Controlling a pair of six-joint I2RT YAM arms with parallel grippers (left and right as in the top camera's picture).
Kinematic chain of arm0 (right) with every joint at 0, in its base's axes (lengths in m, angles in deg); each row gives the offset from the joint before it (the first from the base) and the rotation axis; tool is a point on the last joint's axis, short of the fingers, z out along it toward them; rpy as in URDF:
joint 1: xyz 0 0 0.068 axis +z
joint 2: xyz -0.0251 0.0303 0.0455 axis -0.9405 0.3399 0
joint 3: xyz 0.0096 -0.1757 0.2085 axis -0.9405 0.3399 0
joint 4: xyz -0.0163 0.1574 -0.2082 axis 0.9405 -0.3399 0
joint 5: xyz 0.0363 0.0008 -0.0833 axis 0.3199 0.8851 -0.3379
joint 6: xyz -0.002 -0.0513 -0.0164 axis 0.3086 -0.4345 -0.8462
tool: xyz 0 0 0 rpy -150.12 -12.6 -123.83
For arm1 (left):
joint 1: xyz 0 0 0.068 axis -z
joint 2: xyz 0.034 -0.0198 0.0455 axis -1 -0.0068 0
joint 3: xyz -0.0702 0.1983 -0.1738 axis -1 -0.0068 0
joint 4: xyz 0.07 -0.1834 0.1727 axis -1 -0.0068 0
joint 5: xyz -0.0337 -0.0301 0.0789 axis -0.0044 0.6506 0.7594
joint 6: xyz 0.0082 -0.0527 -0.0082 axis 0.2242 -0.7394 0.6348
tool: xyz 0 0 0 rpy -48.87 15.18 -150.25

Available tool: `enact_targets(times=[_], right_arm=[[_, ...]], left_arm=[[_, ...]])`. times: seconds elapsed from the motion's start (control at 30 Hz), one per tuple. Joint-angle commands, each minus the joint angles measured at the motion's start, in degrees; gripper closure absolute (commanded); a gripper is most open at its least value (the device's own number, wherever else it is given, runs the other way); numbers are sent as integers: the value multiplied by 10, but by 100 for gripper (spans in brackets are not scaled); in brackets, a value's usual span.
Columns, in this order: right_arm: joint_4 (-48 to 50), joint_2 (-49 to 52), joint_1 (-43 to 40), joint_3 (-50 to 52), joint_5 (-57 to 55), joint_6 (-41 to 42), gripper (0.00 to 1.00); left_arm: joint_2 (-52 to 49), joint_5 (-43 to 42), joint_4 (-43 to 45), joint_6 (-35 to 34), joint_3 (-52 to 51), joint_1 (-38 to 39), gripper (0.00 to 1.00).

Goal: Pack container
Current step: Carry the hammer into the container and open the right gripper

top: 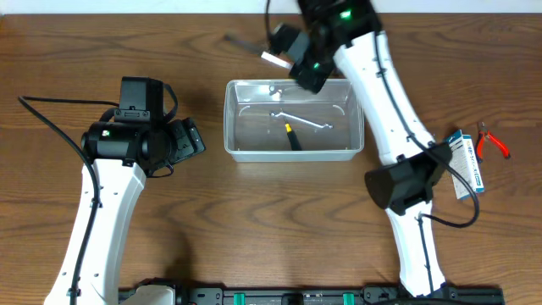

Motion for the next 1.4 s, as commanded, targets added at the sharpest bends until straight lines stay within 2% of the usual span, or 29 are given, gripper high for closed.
enact_targets(times=[0.0,0.27,0.7,0.93,1.2,1.37], right_arm=[[-3,-3,8,44,-4,-78,99],[4,-3,0,184,-60,-82,99],[90,-3,-5,291,-59,-59,96],[98,-3,-5,295,-59,-52,86],[92,-3,-5,295,-57,-27,58],[74,-6,-5,288,-57,-14,55]], left_arm=[[-3,7,-1,10,-3,1,13],[-3,7,-1,10,-3,1,13],[-3,7,-2,10,-3,1,13],[-3,7,-2,10,-3,1,13],[-3,7,-2,10,-3,1,13],[-3,7,-2,10,-3,1,13]])
